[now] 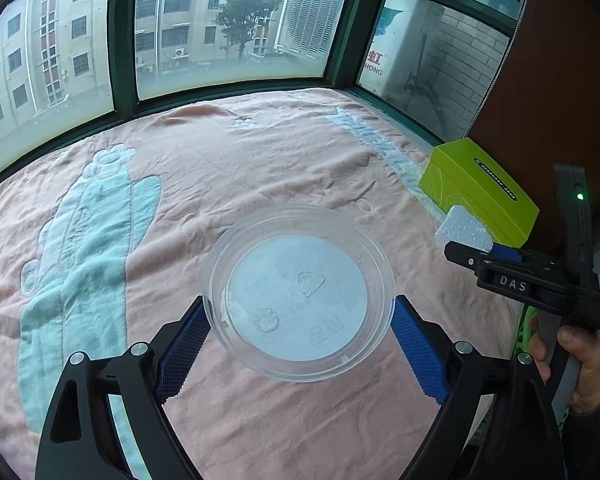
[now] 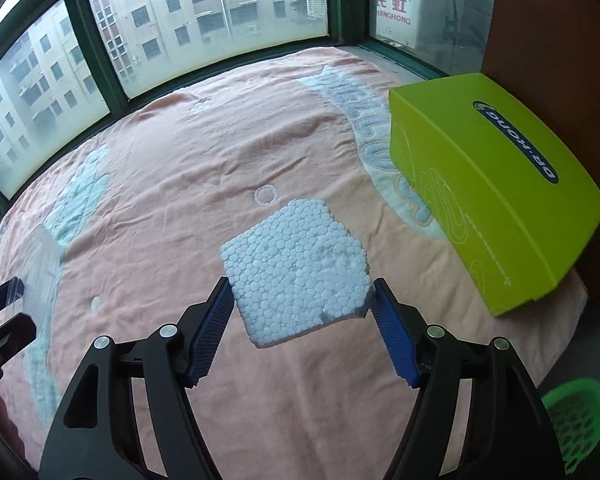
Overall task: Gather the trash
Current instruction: 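Carry the lid and foam block over the green basket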
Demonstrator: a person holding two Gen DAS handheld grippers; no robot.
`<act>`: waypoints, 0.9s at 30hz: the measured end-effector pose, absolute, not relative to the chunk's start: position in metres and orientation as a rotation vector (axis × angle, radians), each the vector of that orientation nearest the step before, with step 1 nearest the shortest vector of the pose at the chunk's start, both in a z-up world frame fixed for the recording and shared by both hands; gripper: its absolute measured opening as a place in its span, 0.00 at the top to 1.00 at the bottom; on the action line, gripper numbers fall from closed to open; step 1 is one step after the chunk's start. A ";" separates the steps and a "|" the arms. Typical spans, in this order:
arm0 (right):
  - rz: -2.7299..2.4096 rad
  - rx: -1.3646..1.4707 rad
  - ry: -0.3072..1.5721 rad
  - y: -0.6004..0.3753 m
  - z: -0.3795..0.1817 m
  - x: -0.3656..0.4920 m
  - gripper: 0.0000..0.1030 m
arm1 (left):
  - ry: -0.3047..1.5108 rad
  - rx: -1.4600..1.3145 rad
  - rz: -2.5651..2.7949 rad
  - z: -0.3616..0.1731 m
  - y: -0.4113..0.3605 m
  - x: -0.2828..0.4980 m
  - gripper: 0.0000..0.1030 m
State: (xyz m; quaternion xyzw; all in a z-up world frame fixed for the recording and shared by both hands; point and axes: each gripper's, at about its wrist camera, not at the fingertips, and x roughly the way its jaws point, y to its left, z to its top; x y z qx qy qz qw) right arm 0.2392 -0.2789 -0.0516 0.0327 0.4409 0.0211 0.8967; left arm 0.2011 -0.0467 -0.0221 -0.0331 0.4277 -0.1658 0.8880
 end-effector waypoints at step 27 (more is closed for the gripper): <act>-0.160 0.161 0.681 -0.324 -0.008 0.039 0.32 | 0.827 -0.090 -0.433 0.002 -0.099 0.104 0.16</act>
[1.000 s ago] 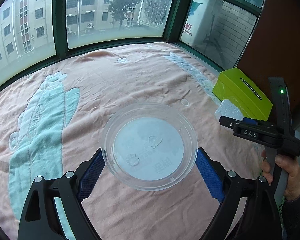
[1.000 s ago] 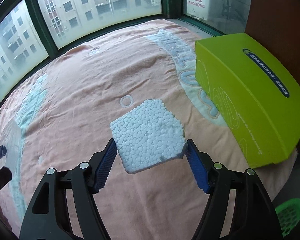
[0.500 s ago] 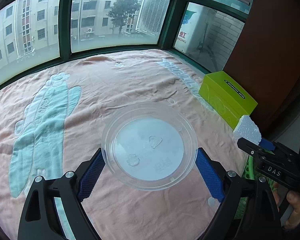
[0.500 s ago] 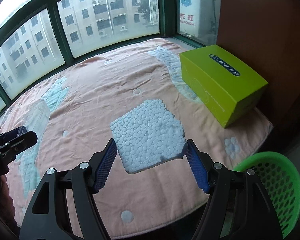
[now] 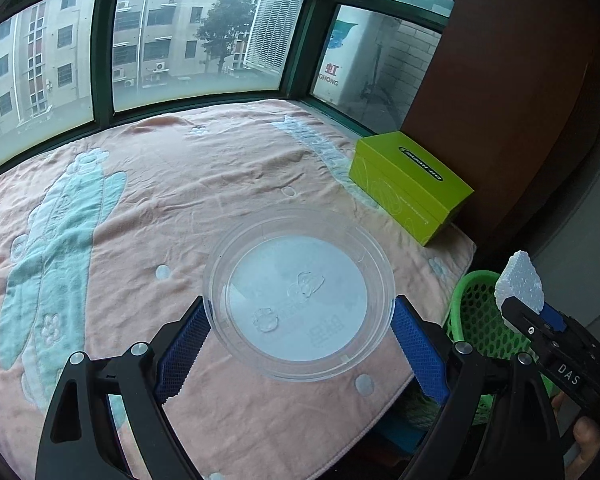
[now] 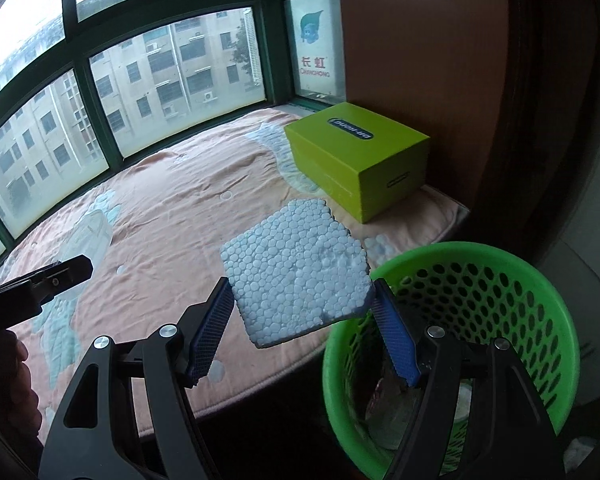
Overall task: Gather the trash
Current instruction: 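Carry the lid and foam block over the green basket, then release the foam block with the right tool while the left tool drops the lid in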
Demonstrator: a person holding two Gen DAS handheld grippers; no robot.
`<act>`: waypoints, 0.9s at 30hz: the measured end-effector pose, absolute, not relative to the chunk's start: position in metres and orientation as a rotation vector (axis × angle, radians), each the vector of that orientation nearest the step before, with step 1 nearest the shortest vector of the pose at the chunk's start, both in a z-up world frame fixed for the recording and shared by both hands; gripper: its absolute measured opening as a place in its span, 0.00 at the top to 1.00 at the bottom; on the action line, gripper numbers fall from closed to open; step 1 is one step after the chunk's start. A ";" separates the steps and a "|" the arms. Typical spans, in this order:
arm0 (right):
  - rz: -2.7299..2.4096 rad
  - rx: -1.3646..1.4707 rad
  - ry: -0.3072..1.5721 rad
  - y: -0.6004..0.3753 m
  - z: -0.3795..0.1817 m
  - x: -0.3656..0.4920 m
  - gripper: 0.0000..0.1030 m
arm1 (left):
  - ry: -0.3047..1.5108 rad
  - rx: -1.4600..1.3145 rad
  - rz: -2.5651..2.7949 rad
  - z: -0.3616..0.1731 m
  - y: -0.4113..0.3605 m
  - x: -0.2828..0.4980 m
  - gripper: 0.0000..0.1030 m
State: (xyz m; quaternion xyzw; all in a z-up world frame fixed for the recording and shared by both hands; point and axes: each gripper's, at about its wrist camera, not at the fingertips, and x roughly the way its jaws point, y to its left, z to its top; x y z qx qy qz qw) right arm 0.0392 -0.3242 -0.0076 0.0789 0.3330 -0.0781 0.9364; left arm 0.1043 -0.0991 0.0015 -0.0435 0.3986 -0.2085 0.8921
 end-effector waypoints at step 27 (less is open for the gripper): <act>-0.377 0.239 0.648 -0.396 -0.016 -0.033 0.30 | 0.800 -0.013 -0.577 0.018 -0.172 0.075 0.16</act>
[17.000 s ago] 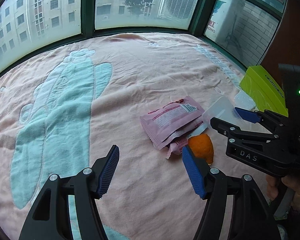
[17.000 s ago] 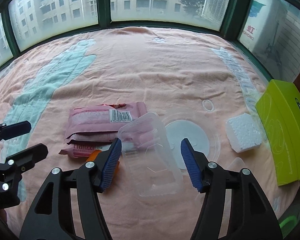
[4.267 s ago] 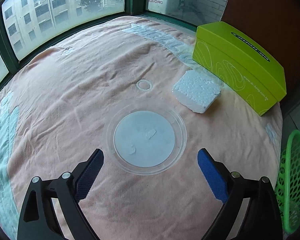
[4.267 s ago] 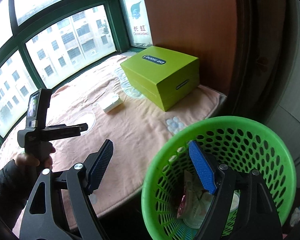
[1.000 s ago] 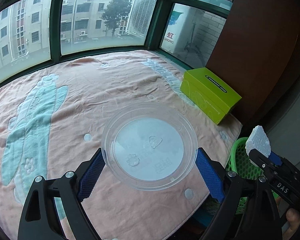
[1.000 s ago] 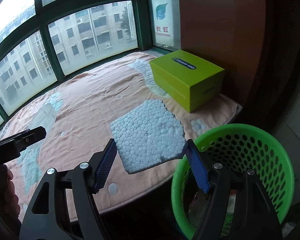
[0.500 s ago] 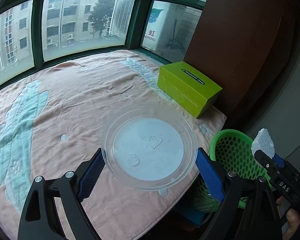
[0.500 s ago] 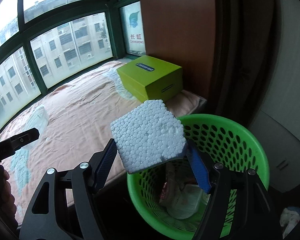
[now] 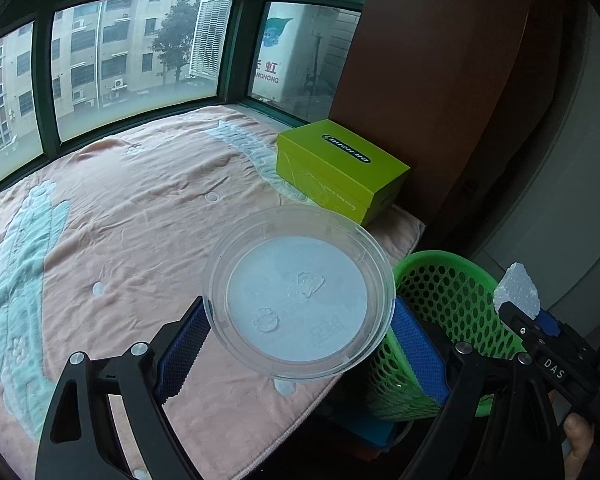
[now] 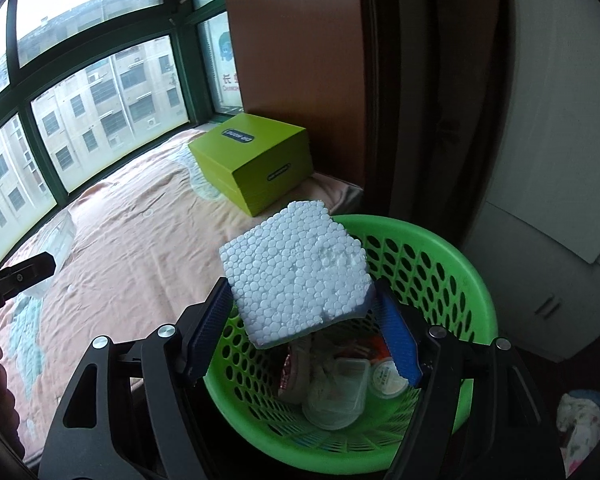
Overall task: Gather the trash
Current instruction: 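Release the foam block with the right tool while the left tool drops the lid in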
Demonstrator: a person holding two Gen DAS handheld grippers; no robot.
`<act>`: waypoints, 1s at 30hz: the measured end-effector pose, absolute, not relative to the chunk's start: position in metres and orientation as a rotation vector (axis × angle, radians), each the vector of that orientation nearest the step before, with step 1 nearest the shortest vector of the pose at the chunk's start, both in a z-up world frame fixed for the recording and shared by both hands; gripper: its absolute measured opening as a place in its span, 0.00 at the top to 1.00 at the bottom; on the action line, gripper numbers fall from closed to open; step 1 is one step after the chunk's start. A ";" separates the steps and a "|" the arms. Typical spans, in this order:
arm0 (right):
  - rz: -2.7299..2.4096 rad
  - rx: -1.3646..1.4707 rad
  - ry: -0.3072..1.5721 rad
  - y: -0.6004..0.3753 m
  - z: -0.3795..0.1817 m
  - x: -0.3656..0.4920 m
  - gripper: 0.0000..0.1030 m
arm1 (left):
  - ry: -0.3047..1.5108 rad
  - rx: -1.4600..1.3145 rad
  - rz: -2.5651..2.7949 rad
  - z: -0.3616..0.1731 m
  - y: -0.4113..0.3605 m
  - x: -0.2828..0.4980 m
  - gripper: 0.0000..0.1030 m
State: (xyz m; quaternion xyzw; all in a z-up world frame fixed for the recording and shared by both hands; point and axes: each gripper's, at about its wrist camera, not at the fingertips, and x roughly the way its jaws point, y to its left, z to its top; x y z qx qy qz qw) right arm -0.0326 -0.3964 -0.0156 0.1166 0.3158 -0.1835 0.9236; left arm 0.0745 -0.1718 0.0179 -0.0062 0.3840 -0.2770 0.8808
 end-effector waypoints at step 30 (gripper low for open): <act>-0.465 0.282 0.580 -0.429 -0.005 -0.074 0.19 | 0.840 0.102 -0.769 0.008 -0.276 0.051 0.16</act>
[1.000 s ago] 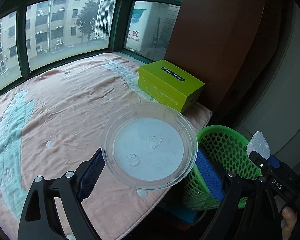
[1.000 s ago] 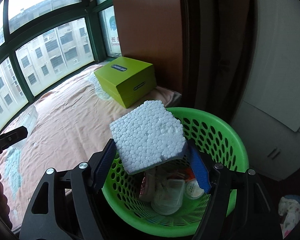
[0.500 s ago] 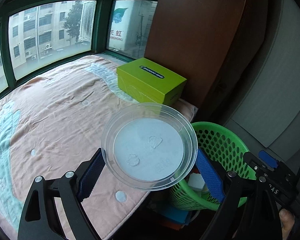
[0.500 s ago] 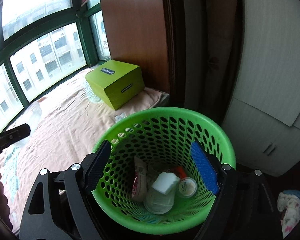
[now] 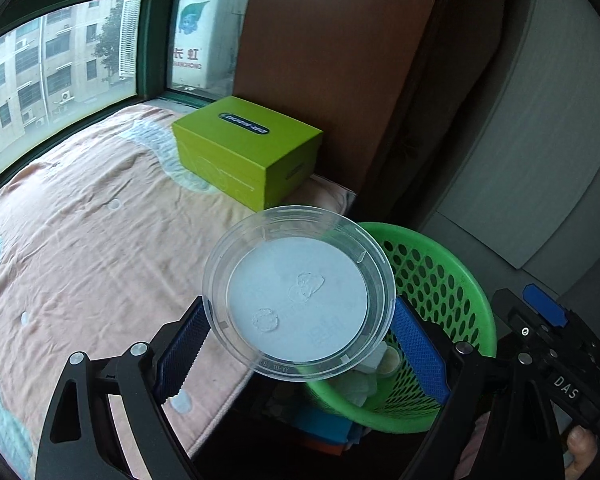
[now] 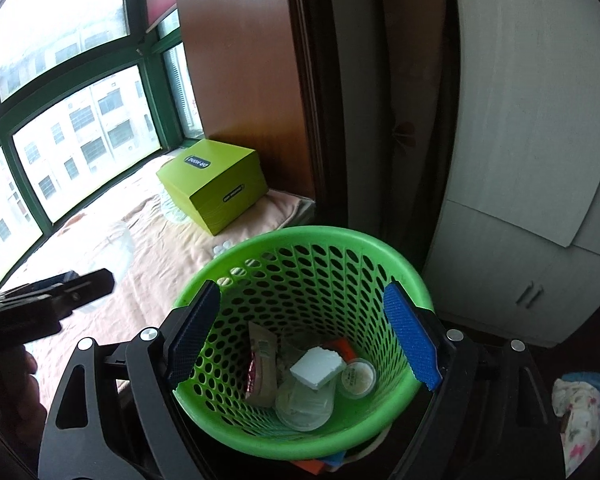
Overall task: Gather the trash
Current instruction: 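Release the foam block with the right tool while the left tool drops the lid in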
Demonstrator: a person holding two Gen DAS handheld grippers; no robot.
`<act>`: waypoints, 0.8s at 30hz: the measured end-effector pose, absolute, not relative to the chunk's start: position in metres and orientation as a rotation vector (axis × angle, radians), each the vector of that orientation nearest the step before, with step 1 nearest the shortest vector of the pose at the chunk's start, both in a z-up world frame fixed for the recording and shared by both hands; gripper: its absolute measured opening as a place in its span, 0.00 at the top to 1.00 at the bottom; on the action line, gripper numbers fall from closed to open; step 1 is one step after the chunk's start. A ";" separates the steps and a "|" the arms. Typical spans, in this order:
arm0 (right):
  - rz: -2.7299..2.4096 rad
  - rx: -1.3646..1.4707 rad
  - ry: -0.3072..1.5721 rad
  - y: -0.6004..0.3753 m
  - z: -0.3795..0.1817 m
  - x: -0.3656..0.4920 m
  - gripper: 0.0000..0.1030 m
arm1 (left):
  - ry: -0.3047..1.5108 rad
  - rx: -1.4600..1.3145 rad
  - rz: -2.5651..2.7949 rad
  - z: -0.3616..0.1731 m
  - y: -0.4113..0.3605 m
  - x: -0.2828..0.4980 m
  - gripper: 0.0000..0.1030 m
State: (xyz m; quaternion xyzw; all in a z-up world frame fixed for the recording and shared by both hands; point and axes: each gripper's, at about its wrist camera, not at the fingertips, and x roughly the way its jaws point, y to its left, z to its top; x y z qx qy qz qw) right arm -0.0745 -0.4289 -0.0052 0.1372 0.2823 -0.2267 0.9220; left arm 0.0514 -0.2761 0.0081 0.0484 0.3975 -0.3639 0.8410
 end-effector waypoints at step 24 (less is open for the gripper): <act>-0.505 0.319 0.543 -0.444 -0.004 -0.094 0.19 | 0.903 0.173 -0.881 -0.016 -0.334 0.039 0.14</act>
